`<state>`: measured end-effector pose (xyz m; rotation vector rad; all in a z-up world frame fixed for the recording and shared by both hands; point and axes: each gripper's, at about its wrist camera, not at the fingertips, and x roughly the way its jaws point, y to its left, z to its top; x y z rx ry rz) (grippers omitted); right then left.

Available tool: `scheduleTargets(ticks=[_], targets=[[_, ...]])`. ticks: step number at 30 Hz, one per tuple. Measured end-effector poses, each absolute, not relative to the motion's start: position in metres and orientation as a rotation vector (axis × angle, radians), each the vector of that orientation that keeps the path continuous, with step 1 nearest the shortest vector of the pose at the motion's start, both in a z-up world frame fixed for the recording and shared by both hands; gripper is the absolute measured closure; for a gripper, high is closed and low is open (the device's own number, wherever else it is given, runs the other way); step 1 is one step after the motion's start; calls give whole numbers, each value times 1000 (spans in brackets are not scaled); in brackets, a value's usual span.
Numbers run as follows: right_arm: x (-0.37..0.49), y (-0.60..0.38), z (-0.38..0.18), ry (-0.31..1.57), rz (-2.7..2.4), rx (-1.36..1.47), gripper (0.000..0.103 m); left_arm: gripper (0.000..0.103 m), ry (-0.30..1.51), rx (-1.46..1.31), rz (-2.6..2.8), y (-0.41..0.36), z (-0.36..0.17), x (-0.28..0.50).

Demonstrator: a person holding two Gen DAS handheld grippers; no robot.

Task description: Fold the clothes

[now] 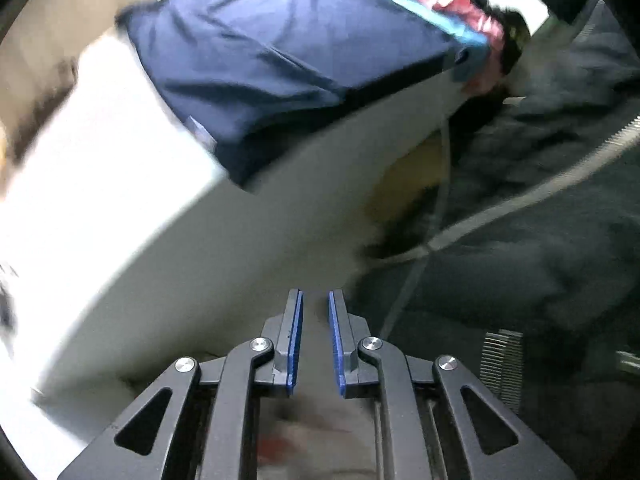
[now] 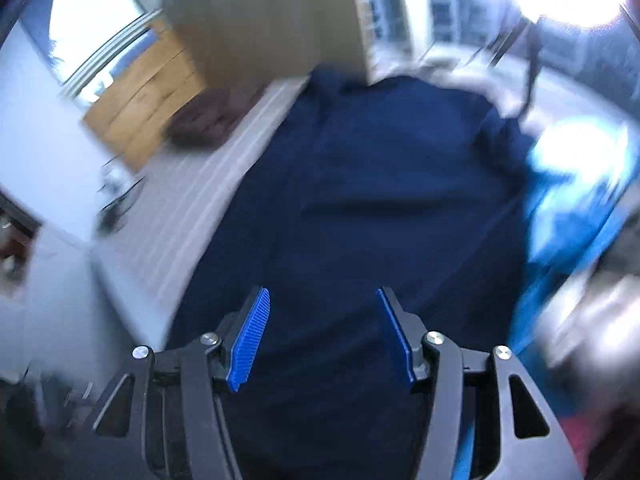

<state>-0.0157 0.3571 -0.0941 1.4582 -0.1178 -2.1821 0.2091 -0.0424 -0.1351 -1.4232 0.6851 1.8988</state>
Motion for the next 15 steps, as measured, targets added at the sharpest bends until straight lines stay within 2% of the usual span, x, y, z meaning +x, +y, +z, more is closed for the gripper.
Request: scheduleTargets(ticks=[5, 9, 15], targets=[[47, 310, -136, -146, -2108, 1516, 49, 90, 929, -1148, 1920, -42, -139, 173], [78, 284, -159, -174, -2101, 1564, 49, 86, 977, -1016, 1844, -29, -151, 158], [106, 257, -183, -156, -2111, 1617, 49, 86, 1026, -914, 1767, -10, -171, 155]])
